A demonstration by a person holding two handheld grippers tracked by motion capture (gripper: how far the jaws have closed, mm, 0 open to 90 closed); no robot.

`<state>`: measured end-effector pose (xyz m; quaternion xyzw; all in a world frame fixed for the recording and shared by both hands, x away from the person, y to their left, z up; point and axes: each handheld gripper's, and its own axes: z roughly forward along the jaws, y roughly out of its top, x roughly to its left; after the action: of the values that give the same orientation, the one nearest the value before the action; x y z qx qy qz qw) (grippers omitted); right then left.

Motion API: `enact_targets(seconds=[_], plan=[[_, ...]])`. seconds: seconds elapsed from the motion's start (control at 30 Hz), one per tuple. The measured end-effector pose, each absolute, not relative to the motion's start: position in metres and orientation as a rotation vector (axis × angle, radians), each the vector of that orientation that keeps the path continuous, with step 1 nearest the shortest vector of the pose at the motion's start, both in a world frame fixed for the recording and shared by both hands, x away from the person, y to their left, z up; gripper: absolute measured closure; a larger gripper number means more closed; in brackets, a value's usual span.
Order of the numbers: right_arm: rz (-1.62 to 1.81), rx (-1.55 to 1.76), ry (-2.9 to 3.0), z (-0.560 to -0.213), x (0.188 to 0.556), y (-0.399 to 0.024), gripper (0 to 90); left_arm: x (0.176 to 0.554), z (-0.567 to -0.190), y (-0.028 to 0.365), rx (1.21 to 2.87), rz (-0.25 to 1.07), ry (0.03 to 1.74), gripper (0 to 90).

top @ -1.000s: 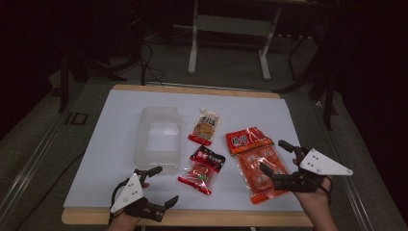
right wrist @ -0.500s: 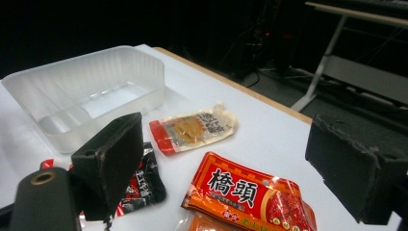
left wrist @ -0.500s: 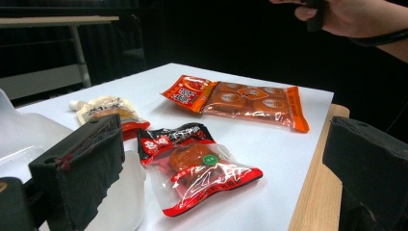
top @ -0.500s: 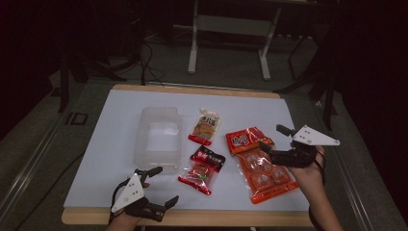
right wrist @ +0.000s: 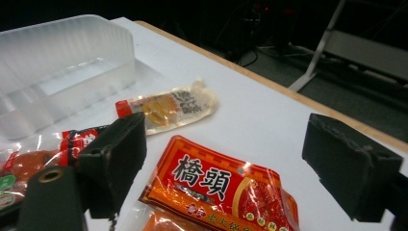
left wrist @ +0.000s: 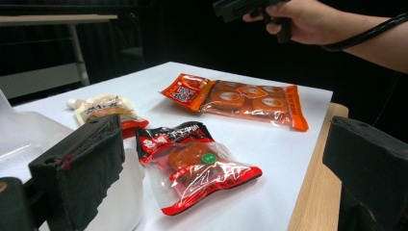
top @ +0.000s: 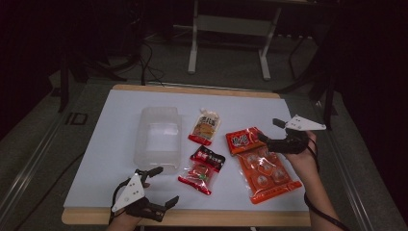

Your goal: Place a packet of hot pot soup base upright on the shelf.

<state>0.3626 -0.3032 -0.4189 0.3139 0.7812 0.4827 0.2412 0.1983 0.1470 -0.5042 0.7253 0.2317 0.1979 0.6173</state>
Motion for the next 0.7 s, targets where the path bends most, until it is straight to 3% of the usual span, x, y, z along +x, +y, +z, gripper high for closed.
enact_targets(seconds=[0.23, 0.7], plan=[[1.271, 0.906, 2.16, -0.44, 0.384, -0.308, 16.1, 0.198, -0.505, 0.147, 1.676, 0.452, 0.532, 1.3], [1.139, 0.96, 2.237, -0.478, 0.418, -0.313, 25.3, 0.199, -0.506, 0.146, 1.683, 0.448, 0.534, 1.3]])
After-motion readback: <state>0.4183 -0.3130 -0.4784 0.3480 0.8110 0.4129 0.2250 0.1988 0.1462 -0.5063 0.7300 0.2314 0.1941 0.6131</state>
